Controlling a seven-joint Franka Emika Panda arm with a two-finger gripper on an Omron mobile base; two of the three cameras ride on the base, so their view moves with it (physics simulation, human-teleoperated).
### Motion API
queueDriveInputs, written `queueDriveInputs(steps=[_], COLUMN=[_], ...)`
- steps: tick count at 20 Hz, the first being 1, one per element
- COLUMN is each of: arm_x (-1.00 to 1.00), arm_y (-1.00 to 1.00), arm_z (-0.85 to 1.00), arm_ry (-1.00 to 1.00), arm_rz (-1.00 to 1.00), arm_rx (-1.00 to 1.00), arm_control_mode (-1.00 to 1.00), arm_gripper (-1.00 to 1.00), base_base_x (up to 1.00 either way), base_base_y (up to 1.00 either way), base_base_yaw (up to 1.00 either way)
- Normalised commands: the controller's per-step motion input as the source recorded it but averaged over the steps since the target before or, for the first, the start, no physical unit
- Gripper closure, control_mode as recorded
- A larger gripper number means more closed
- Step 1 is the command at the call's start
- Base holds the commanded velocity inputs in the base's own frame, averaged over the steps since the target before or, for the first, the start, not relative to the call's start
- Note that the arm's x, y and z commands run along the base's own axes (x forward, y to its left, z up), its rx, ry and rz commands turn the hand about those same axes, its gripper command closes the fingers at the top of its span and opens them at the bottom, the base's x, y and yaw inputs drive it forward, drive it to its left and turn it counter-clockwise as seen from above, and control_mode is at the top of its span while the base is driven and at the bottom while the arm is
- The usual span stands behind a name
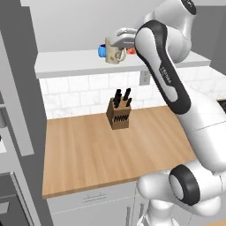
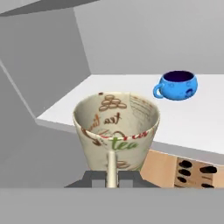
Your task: Gather all objects into one cabinet and sort the glasses and bowls to opposite sides.
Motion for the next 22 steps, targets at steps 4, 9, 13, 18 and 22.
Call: queueDriveInputs(steps=[4, 9, 13, 18, 22], arm_x=[0.78, 0.81, 0.75, 0.73, 0.67], arm_y=[0.00, 0.00, 0.00, -0.12, -0.23], arm_z=[-0.05, 0.00, -0.08, -0.18, -0.06], arm_ry=[0.04, 0.01, 0.04, 0.07, 0.02], arm_rz=[0.00, 0.00, 0.00, 0.00, 0.00], arm_rx=[-0.13, -0.10, -0.07, -0.01, 0.00], arm_control_mode=[-1.00, -1.00, -1.00, -1.00, -1.00], arm_gripper=[1.00, 1.00, 1.00, 1.00, 1.00], base_base_x=[0.00, 0.00, 0.00, 0.00, 0.00], base_base_y=[0.00, 0.00, 0.00, 0.00, 0.00], base_base_yaw=[0.00, 0.00, 0.00, 0.00, 0.00])
